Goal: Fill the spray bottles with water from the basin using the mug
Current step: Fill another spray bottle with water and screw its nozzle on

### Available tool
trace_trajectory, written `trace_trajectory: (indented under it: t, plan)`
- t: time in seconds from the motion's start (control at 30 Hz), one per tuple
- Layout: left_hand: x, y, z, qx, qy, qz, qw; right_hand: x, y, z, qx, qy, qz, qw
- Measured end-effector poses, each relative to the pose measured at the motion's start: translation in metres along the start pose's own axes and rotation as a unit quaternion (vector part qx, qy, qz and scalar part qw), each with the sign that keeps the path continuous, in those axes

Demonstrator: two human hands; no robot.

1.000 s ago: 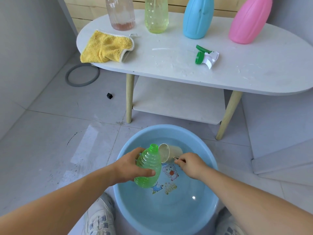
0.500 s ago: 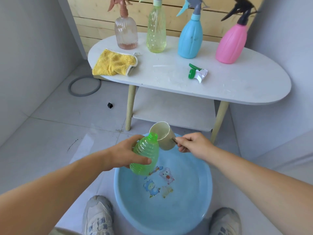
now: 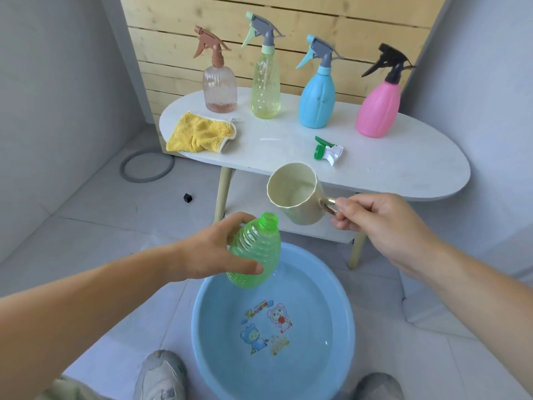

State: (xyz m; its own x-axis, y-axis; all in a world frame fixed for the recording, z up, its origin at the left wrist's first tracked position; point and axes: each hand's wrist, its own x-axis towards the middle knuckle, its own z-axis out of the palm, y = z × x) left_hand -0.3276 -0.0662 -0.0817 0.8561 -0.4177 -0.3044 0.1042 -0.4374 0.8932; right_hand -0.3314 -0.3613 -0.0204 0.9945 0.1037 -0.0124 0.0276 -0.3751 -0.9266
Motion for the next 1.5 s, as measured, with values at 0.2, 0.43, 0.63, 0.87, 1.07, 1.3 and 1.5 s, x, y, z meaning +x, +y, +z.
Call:
trace_trajectory:
  t: [0.2, 0.43, 0.63, 0.87, 1.07, 1.3, 1.5]
  plan:
    - [0.003, 0.005, 0.005, -0.043, 0.014, 0.018, 0.999, -0.006, -0.020, -0.007, -0.068, 0.029, -0.072, 0.995]
    - [0.009, 0.005, 0.009, -0.068, 0.017, 0.016, 0.997, -0.007, -0.024, -0.005, -0.090, 0.030, -0.107, 0.990]
    - [0.011, 0.004, 0.006, -0.089, 0.020, 0.011, 0.996, -0.007, -0.026, -0.006, -0.092, 0.036, -0.119, 0.988]
    - [0.015, 0.004, 0.008, -0.087, 0.015, 0.011, 0.996, -0.007, -0.027, -0.007, -0.110, 0.038, -0.134, 0.984]
    - [0.018, 0.003, 0.008, -0.082, 0.018, 0.008, 0.996, -0.007, -0.026, -0.008, -0.114, 0.044, -0.150, 0.981]
    - [0.019, 0.002, 0.008, -0.078, 0.016, 0.004, 0.997, -0.006, -0.024, -0.011, -0.119, 0.050, -0.164, 0.978]
    - [0.020, 0.001, 0.009, -0.076, 0.016, 0.003, 0.997, -0.007, -0.023, -0.010, -0.117, 0.055, -0.179, 0.975]
